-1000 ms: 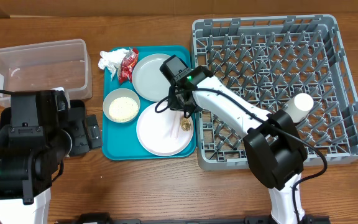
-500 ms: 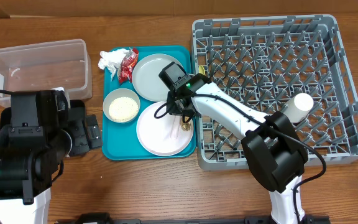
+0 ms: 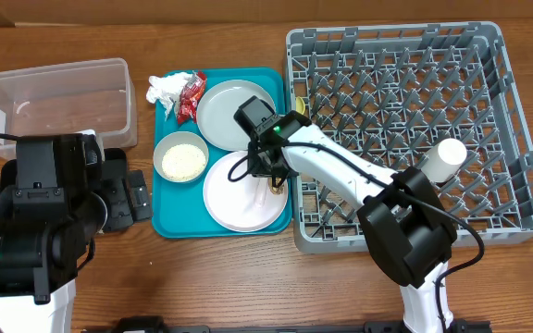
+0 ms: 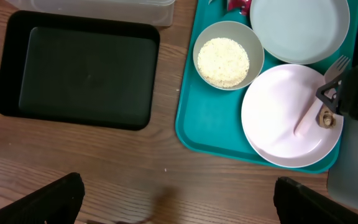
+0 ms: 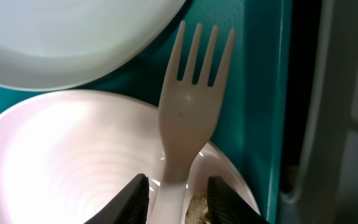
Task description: Sort waste into correct bins and load items into the dishwasher rack
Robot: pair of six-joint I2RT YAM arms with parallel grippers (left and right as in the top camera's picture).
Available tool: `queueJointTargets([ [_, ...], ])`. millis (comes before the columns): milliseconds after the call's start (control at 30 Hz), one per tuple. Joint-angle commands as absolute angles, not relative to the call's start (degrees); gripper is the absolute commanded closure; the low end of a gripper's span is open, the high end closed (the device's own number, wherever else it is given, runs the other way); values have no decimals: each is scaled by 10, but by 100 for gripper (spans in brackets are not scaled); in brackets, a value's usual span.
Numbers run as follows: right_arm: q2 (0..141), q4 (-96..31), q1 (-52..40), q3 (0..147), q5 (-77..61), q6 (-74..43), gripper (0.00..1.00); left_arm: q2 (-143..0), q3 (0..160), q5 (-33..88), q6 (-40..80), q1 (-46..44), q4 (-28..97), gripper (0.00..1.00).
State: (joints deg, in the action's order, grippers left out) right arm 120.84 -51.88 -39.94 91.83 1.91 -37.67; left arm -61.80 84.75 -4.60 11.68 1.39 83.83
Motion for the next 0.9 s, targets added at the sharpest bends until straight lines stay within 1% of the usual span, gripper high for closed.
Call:
queueJointTargets([
  [0, 1205, -516, -425, 934, 31, -361, 66, -619, 856, -53, 120, 15, 838, 0],
  [167, 1205, -517, -442, 934, 52, -363, 65, -619, 856, -53, 120, 15, 838, 0],
  [300, 1206, -519, -434, 934, 63, -378, 62, -619, 856, -53, 120, 15, 838, 0],
  [533, 1206, -506, -437, 929, 51, -396, 62, -619, 856, -53, 120, 15, 838, 0],
  [633, 1206, -493, -437, 913, 53, -421, 62, -619, 856, -53, 120, 15, 838, 0],
  [867, 1211, -465, -433, 900, 64, -421, 63, -619, 856, -53, 120, 15, 838, 0],
])
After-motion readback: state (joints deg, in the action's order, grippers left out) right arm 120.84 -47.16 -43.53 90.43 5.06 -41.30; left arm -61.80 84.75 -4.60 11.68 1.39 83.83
